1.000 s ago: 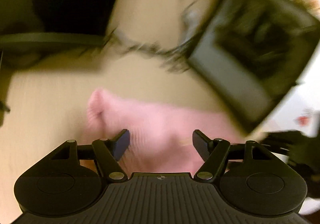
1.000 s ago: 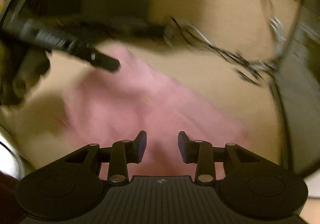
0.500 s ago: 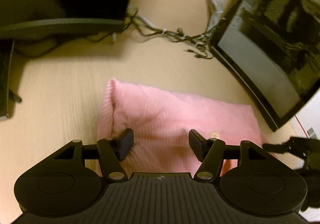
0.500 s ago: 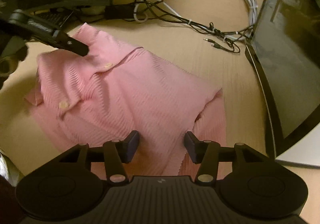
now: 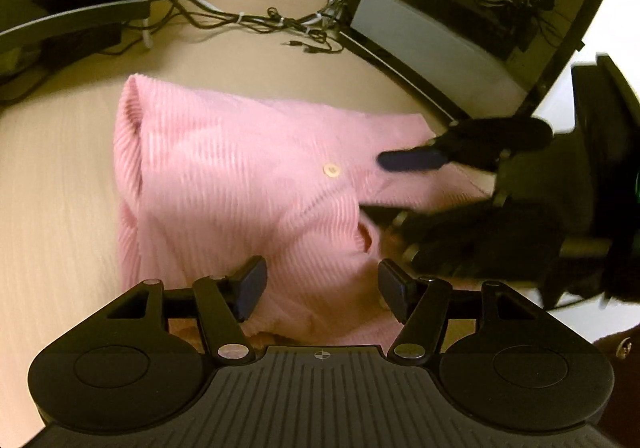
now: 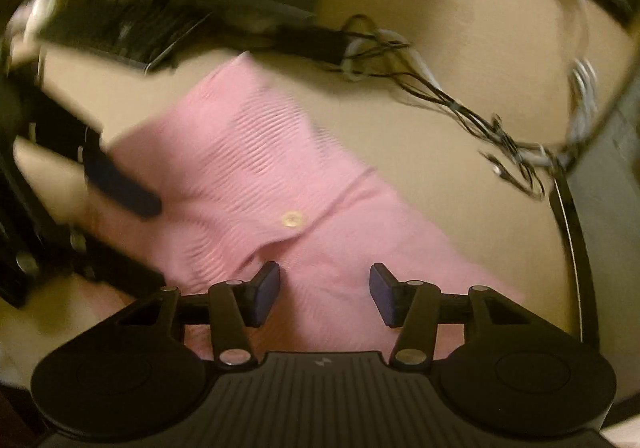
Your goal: Fold clothes
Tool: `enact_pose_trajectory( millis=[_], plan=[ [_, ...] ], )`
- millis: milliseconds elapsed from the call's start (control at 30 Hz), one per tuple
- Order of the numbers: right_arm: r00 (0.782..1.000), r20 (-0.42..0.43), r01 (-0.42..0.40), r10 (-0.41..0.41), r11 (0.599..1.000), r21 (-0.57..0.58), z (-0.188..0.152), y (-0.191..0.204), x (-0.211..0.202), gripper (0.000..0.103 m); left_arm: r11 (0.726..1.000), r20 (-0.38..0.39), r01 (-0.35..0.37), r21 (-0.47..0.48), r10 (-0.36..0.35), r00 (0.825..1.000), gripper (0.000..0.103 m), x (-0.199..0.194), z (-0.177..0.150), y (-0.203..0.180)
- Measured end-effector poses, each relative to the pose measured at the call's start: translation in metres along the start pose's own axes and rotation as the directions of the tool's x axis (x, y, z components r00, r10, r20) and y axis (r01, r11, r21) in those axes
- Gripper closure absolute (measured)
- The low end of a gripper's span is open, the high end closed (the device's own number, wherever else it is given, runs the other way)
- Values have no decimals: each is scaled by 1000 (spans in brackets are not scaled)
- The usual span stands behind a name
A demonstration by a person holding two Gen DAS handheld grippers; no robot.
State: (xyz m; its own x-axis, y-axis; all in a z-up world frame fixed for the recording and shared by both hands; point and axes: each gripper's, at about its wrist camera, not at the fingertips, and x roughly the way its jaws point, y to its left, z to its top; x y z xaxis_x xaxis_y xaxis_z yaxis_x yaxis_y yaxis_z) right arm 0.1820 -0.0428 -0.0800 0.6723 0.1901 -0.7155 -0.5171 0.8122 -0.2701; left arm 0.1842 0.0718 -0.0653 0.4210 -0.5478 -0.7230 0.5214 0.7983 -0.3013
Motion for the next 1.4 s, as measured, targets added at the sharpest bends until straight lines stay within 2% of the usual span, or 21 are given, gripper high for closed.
enact_pose_trajectory(
  millis=[100,167,200,300,367,467,567,733,867,933,1033,1100,1233,1267,1333,1400],
  plan=[
    [999,35,-36,38,998,-58,1,9,-11,52,1000,3,-5,-16,5,1000,25,-2,-2,2],
    [997,45,-54,57,996,-67,3,8,-18,45,1000,4,-7,-22,7,1000,25,-3,-1,2],
    [998,45,-46,50,996,-80,2,9,-19,39,1000,4,-6,-27,6,1000,24,-3,0,1],
    [999,25,-20,24,991,-130,-3,11,-10,31,999,3,-2,-35,2,1000,23,-2,2,1],
    [999,34,5,0,991,-137,-4,10,-8,21,1000,0,-3,-31,3,1000,23,-2,2,0],
    [999,28,28,-25,992,-122,-2,7,-7,20,1000,-3,-1,-25,1,1000,20,-3,2,-1],
    [996,31,90,-87,989,-118,-7,4,-12,20,1000,-7,5,-15,-5,1000,17,-3,2,-3],
    [988,6,154,-154,986,-67,-12,-10,-13,15,1000,-15,12,5,-12,1000,17,-1,3,-5],
    [997,46,52,-60,986,156,-14,-43,-53,15,997,-10,-13,78,14,1000,17,-8,5,-17],
    [995,68,50,-71,959,279,-24,-66,-80,15,990,10,-7,143,5,1000,17,-16,9,-32],
    [989,31,117,-145,893,435,-50,-97,-107,14,970,25,16,241,-23,999,15,-17,19,-60],
    [982,-2,162,-188,839,520,-70,-111,-120,14,950,18,47,308,-55,998,11,-11,25,-82],
    [970,-59,219,-238,731,647,-108,-123,-133,14,897,-36,141,419,-139,990,10,17,31,-121],
    [967,-71,227,-244,704,672,-116,-123,-135,14,893,-61,143,428,-129,990,10,25,32,-122],
    [963,-79,237,-256,678,696,-128,-119,-141,14,883,-111,147,445,-108,988,10,41,33,-124],
    [959,-81,248,-272,664,705,-137,-115,-145,14,914,-163,90,395,-27,986,11,53,34,-103]
  ],
)
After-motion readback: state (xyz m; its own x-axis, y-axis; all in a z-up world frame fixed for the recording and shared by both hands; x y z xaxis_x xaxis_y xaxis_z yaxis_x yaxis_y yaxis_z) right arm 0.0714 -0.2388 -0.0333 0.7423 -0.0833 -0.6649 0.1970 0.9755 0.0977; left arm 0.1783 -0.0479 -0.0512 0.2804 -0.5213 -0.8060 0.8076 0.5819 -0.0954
